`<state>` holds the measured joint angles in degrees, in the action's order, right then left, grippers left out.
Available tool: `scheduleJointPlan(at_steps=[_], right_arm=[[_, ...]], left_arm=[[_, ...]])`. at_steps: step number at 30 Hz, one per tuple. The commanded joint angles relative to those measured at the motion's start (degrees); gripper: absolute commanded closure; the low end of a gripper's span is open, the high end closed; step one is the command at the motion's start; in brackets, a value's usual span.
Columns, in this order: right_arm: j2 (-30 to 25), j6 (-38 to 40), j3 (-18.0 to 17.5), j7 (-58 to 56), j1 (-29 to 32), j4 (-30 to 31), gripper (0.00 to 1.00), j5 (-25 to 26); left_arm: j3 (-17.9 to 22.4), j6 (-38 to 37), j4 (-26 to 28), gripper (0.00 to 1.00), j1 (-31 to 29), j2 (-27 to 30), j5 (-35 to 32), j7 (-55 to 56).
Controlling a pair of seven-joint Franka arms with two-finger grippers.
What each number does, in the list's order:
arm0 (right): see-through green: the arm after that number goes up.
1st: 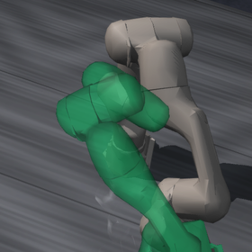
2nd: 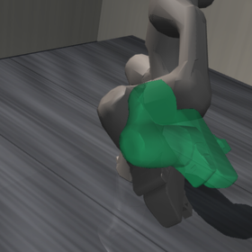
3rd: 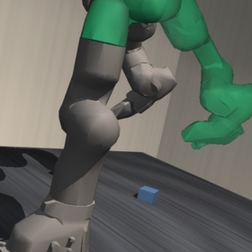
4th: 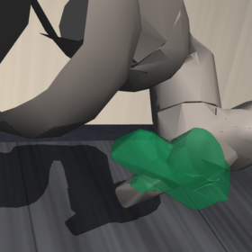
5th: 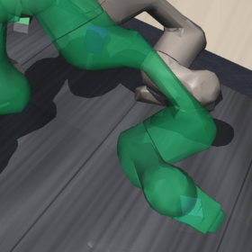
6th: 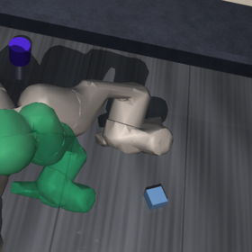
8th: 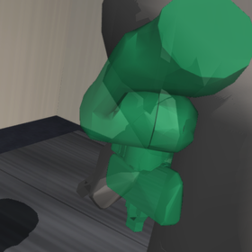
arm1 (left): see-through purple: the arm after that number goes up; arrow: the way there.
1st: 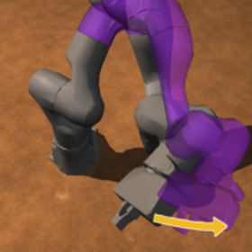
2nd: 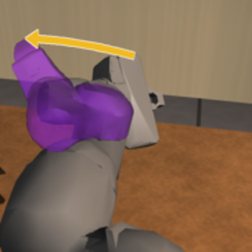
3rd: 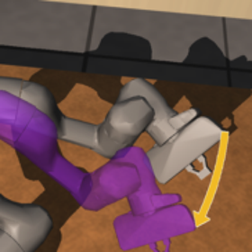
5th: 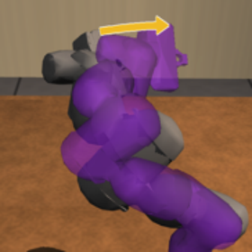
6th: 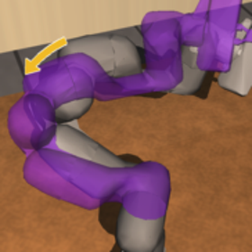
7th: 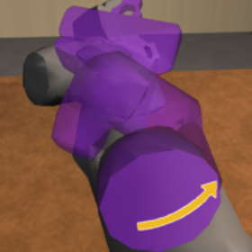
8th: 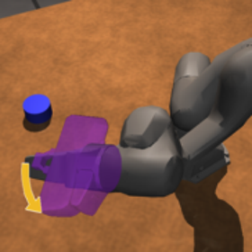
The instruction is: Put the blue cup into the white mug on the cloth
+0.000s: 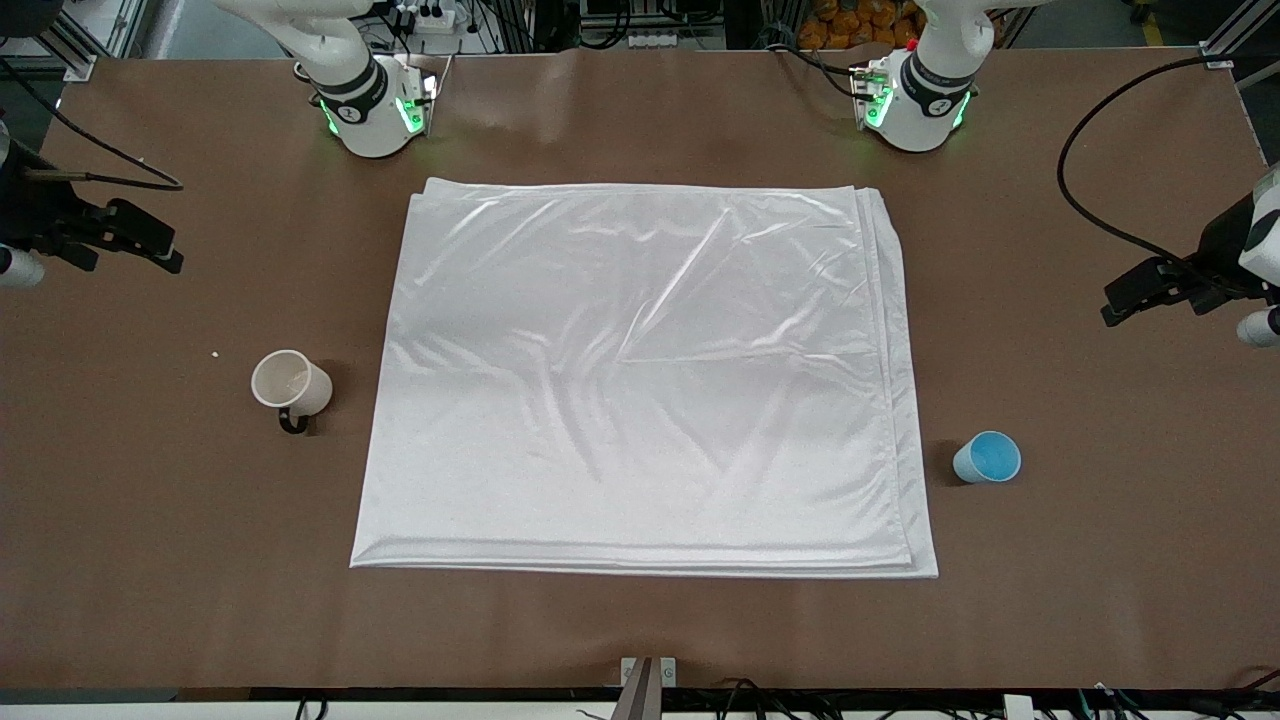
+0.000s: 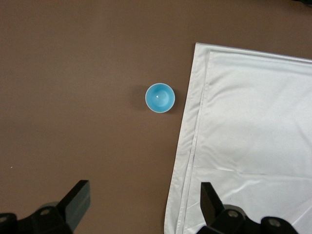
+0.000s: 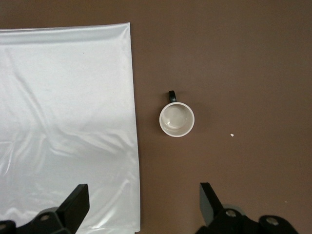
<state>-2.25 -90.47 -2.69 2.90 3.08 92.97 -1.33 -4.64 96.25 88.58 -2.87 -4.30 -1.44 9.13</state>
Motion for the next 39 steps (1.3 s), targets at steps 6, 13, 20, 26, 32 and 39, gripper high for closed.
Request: scheduleJointPlan(at_steps=[6, 13, 20, 26, 32, 39], right_arm=[[-0.03, 0.39, -0.3, 0.09, 0.7, -0.24, 0.0, -0.87], [-0.03, 0.47, -0.3, 0.09, 0.7, -0.33, 0.0, -0.78], [0.58, 0.47, -0.3, 0.26, 0.7, -0.15, 0.0, -0.78], [0.67, 0.56, -0.3, 0.26, 0.7, 0.46, 0.0, -0.78], [4.09, -0.23, -0.3, 1.05, 1.58, 0.29, 0.0, -0.43], [12.96, -5.15, -0.3, 0.44, 3.34, -2.52, 0.0, -0.08]], left_arm=[[0.16, 0.34, 0.1, 0.0, -0.12, 0.25, 0.57, -3.5], [0.16, 0.34, 0.1, 0.0, -0.21, -0.36, 0.65, -3.59], [0.16, 0.69, 0.1, 0.0, -1.61, -3.26, 1.27, -3.59], [0.16, 4.02, 0.54, 0.0, -2.23, -7.47, 0.74, -3.5], [0.16, 8.51, 1.51, 0.0, -2.23, -11.25, 0.65, -3.15], [0.16, 15.88, 3.96, 0.0, -3.28, -16.7, 0.65, -3.15]])
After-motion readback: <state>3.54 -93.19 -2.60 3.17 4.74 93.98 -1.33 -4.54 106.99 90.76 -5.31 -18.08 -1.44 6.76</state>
